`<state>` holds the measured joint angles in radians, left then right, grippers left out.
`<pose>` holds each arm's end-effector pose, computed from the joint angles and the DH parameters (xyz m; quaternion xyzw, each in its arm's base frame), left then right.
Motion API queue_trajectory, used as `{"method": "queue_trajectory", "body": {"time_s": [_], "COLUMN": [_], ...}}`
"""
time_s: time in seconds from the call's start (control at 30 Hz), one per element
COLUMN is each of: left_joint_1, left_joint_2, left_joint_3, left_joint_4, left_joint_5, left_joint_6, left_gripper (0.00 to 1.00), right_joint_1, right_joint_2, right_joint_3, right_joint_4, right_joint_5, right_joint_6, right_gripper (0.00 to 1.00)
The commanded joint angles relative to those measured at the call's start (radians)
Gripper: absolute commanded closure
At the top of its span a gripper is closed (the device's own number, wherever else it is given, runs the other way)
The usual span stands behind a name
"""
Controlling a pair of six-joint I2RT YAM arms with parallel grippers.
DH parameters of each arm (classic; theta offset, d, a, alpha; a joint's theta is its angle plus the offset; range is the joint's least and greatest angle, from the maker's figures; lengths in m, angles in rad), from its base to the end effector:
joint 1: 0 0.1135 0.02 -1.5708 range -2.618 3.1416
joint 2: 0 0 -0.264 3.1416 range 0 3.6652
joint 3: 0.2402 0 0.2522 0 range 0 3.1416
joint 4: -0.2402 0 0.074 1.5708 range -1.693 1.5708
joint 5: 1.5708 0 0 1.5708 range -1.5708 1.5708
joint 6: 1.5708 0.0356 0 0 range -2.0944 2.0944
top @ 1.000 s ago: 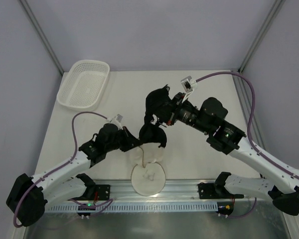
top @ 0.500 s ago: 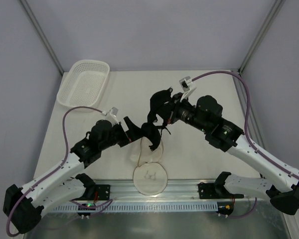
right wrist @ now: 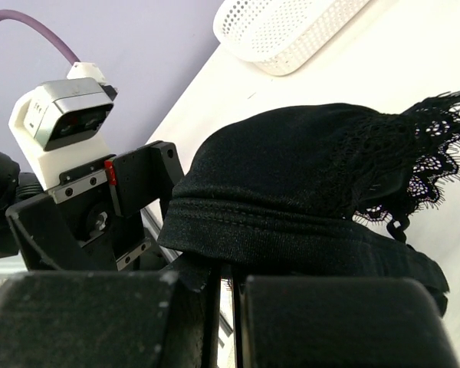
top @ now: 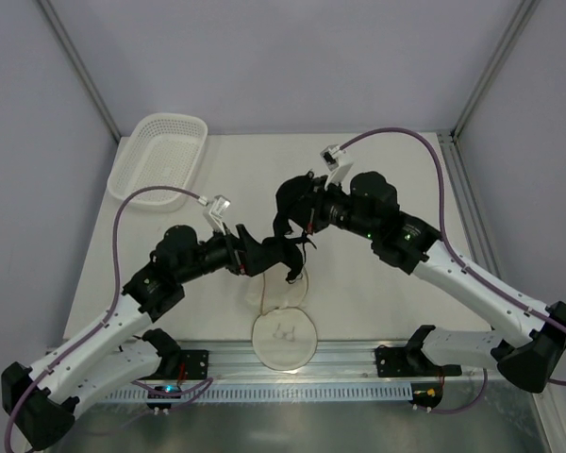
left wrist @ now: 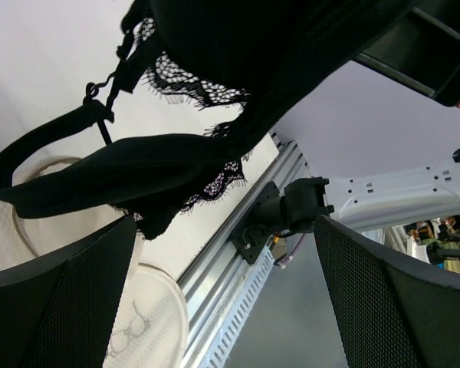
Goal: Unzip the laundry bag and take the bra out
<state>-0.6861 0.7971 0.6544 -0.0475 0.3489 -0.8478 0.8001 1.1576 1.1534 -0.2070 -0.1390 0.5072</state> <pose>0.1409 -0.1311 0.3066 0.0488 0.7658 -0.5315 0.3587 0.1818 0.1943 0.3913 -0.1564 0.7611 0.4242 0.4650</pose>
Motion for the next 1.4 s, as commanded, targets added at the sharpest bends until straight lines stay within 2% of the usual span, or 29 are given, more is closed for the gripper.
{"method": "queue_trajectory", "body": {"time_s": [0.0, 0.13, 0.23, 0.27, 0.5, 0.53, 0.57, 0.63, 0.67, 0.73, 0.87, 0.9, 1.0, 1.13, 1.3, 1.37], "left_joint_1": [-0.004, -0.004, -0.006, -0.006, -0.004, -0.006, -0.004, -0.004, -0.006, -0.004, -0.006, -0.006, 0.000, 0.046, 0.172, 0.261], "left_joint_2": [-0.015, 0.040, 0.088, 0.114, 0.119, 0.119, 0.120, 0.125, 0.125, 0.128, 0.143, 0.149, 0.198, 0.295, 0.421, 0.476], "left_joint_3": [0.025, 0.071, 0.112, 0.122, 0.180, 0.185, 0.191, 0.206, 0.211, 0.231, 0.281, 0.295, 0.376, 0.543, 0.714, 0.804], "left_joint_4": [0.077, 0.084, 0.065, 0.057, -0.003, -0.006, -0.009, -0.023, -0.029, -0.051, -0.120, -0.138, -0.205, -0.278, -0.319, -0.340], "left_joint_5": [0.044, 0.041, 0.035, 0.027, -0.050, -0.050, -0.051, -0.063, -0.068, -0.105, -0.240, -0.270, -0.392, -0.448, -0.453, -0.458], "left_joint_6": [0.105, 0.127, 0.147, 0.154, 0.217, 0.223, 0.225, 0.225, 0.224, 0.227, 0.233, 0.234, 0.254, 0.291, 0.326, 0.339], "left_gripper": [0.01, 0.02, 0.16, 0.24, 0.49, 0.55, 0.69, 0.92, 1.00, 1.00, 1.00, 1.00, 1.00, 1.00, 1.00, 1.00], "right_joint_1": [-0.004, -0.006, -0.006, -0.006, -0.006, -0.006, -0.006, -0.006, -0.007, -0.007, -0.007, -0.007, -0.007, -0.007, -0.007, -0.007], "right_joint_2": [0.027, 0.073, 0.091, 0.100, 0.083, 0.080, 0.079, 0.068, 0.065, 0.056, 0.030, 0.022, -0.025, -0.114, -0.254, -0.298], "right_joint_3": [0.071, 0.089, 0.110, 0.115, 0.127, 0.131, 0.135, 0.146, 0.149, 0.166, 0.181, 0.181, 0.166, 0.132, 0.065, 0.039], "right_joint_4": [0.024, 0.026, 0.021, 0.017, -0.054, -0.072, -0.089, -0.132, -0.147, -0.199, -0.284, -0.299, -0.374, -0.431, -0.469, -0.470], "right_joint_5": [-0.083, -0.158, -0.235, -0.267, -0.326, -0.323, -0.314, -0.269, -0.254, -0.219, -0.206, -0.214, -0.254, -0.290, -0.229, -0.223], "right_joint_6": [0.024, 0.040, 0.048, 0.048, 0.031, 0.027, 0.019, 0.002, -0.005, -0.025, -0.065, -0.074, -0.107, -0.145, -0.141, -0.128], "right_gripper": [0.96, 0.97, 0.96, 0.97, 0.97, 0.96, 0.96, 0.96, 0.97, 0.96, 0.62, 0.46, 0.25, 0.14, 0.13, 0.13]}}
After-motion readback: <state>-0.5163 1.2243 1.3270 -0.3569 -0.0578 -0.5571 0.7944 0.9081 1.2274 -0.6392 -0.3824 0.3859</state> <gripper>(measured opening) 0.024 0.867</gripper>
